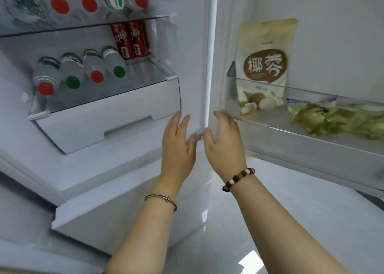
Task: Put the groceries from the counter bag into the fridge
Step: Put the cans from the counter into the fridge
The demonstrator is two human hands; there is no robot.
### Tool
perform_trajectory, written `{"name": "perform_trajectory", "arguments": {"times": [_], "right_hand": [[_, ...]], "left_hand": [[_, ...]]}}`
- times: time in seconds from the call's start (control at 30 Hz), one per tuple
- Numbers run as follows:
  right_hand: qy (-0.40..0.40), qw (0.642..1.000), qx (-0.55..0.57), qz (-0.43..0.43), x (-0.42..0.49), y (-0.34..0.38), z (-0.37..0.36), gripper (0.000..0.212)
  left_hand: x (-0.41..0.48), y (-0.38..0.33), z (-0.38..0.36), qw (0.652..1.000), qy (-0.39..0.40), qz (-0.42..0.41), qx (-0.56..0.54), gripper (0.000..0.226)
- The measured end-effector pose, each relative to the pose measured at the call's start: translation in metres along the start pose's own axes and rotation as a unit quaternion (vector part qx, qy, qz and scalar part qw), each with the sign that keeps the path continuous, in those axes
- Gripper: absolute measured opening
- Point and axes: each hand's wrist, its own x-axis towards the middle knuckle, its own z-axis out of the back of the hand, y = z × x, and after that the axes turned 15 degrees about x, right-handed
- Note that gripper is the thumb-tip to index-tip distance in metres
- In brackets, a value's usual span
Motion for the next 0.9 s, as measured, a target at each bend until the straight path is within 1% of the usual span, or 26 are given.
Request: {"name": "perform_trajectory", "arguments": {"times": [0.13,0.27,0.33,0.43,0.57,0.67,0.73,0.9], "right_hand": [[-0.012,0.998,-0.039,-0.041,-0.023,-0.026,0.043,0.043],[-0.030,0.995,-0.055,-0.073,-0.051,-0.049,0.102,0.043],[-0.042,0.993,-0.066,-0.092,-0.070,-0.063,0.140,0.044],[-0.067,0.987,-0.091,-0.116,-0.103,-0.085,0.206,0.043],[-0.124,0.976,-0.105,-0.147,-0.159,-0.117,0.304,0.044],[-0.174,0.960,-0.132,-0.174,-0.208,-0.139,0.378,0.045],[-0.209,0.947,-0.149,-0.196,-0.244,-0.150,0.427,0.046],[-0.313,0.894,-0.190,-0.257,-0.334,-0.166,0.533,0.047]], "left_hand": [[-0.027,-0.043,-0.015,0.999,0.034,-0.004,-0.035,0.054],[-0.053,-0.104,-0.030,0.996,0.063,-0.031,-0.048,0.054],[-0.068,-0.143,-0.041,0.994,0.080,-0.050,-0.054,0.055],[-0.098,-0.212,-0.060,0.987,0.118,-0.069,-0.083,0.050],[-0.143,-0.309,-0.084,0.976,0.149,-0.117,-0.110,0.050],[-0.181,-0.384,-0.101,0.961,0.188,-0.169,-0.115,0.055],[-0.209,-0.433,-0.110,0.945,0.210,-0.218,-0.122,0.056],[-0.271,-0.548,-0.132,0.897,0.262,-0.319,-0.158,0.051]]}}
